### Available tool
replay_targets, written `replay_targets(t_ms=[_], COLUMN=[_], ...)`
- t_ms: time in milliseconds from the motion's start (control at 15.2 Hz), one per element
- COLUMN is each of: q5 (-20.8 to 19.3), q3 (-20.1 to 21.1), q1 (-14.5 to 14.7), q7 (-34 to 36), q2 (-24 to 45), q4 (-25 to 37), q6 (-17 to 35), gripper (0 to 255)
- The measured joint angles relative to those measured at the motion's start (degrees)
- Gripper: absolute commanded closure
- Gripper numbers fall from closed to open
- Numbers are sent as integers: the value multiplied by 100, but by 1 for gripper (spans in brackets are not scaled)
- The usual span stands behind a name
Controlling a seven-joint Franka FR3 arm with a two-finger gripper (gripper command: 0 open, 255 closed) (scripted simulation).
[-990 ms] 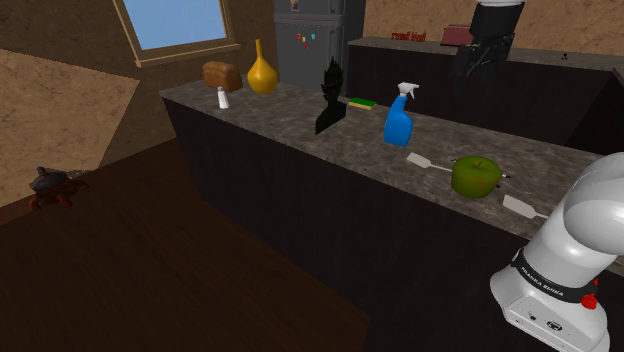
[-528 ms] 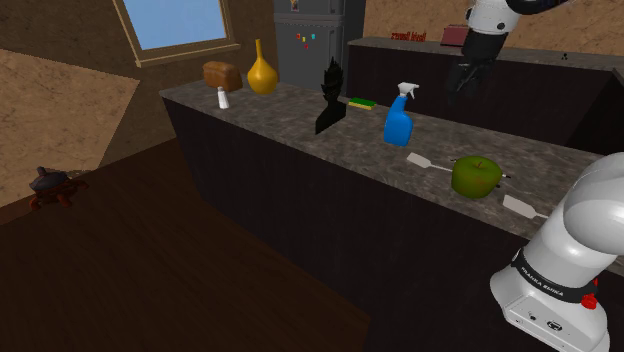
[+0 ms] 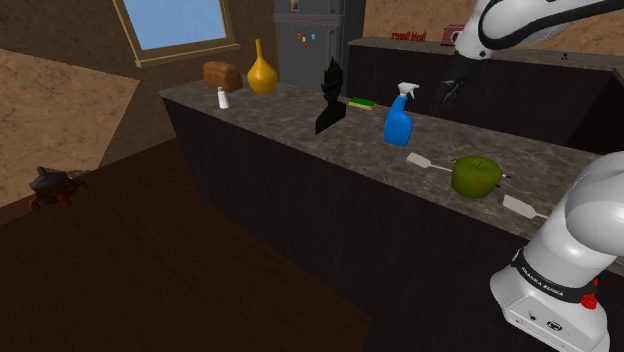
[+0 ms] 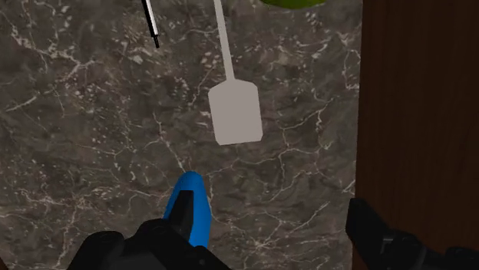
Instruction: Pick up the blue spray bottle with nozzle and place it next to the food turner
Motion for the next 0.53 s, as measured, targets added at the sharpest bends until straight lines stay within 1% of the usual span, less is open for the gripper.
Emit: replay_targets(t_ms=[264,396,528], q5=[281,557,969], q3=[-717,-1043,-1451], q1=[305,541,836], q7=[-865,-1313,-1901], q2=[788,1169,1598], q4=[158,268,477], q6=[937,1336,1654], gripper=[0,0,0])
